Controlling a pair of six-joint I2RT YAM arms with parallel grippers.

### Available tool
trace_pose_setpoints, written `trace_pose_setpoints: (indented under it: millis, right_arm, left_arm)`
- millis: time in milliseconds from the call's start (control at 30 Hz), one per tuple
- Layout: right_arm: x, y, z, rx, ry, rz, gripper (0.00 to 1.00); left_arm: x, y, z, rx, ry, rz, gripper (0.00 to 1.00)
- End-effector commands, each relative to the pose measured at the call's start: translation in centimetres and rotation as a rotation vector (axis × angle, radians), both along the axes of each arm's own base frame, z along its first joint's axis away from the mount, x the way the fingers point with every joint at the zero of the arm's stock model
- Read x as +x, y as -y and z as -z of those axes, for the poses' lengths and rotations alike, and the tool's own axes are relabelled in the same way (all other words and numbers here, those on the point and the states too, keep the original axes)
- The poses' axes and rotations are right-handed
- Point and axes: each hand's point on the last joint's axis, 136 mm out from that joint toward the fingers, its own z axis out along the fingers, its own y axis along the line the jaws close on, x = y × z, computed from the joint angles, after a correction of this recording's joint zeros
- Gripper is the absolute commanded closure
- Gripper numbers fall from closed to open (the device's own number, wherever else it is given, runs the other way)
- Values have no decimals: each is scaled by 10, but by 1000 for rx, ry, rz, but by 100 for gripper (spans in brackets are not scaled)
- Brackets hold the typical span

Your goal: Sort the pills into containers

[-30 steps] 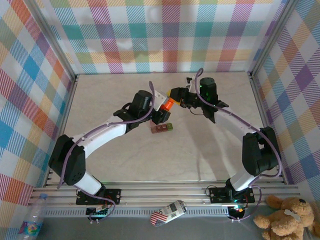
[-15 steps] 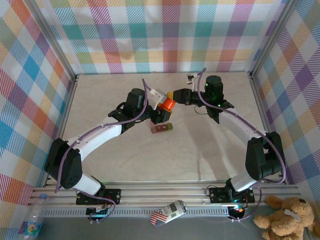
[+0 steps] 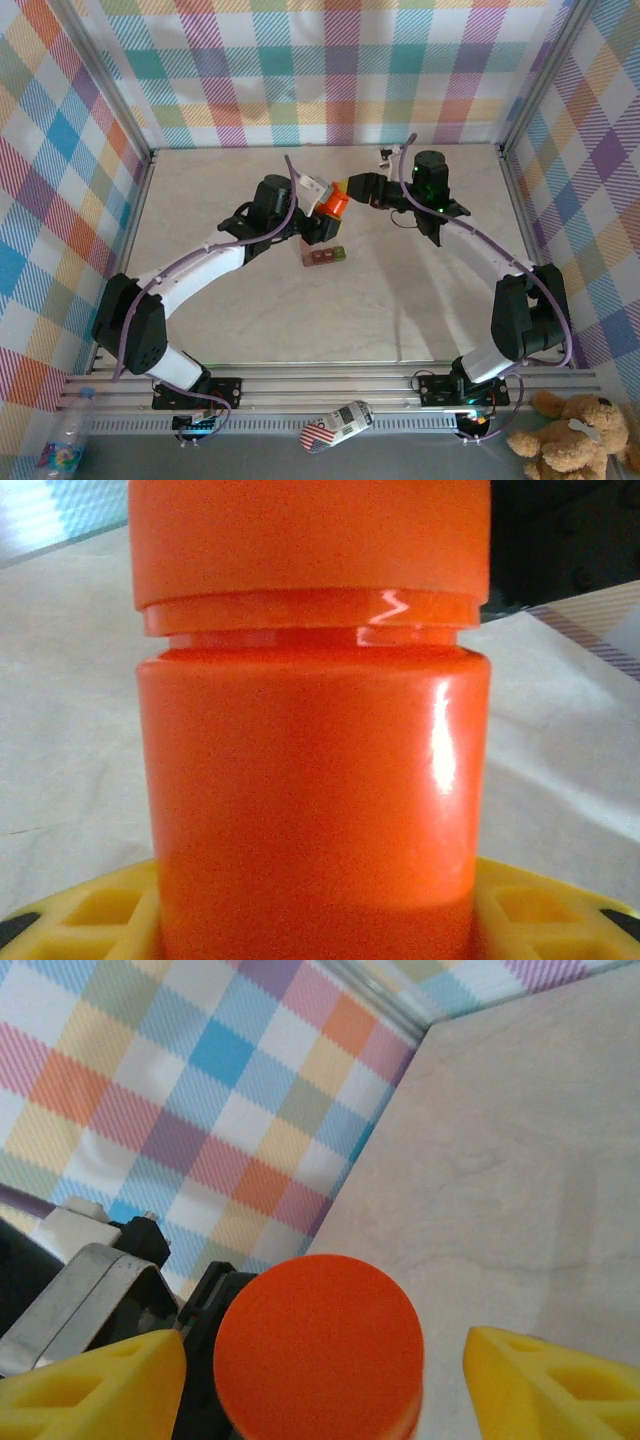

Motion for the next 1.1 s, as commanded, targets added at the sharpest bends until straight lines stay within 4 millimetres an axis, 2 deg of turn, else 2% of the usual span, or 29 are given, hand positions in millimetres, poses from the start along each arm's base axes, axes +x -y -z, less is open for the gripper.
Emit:
trace_pose_setpoints:
  millis: [0,200,467,767,933,1067]
  right_arm:
    - [14,12,2,27,-94,122,24]
    - [19,18,21,9,-256,227,23]
    - [12,-4,35,-30,-296,195,22]
    - [11,-12,43,-20,-318,173,32]
    - [11,-13,49,-22,-331,168,33]
    - [11,-13,52,-25,-330,171,43]
  left_arm:
    - [23,-10,-5,72,66,-92,100]
    - [26,-8,9,181,103,-102,100]
    - [21,6,19,234,115,-65,100]
    - [20,8,14,217,121,-66,100]
    - [19,9,11,198,123,-69,100]
    - [19,9,9,188,124,-72,100]
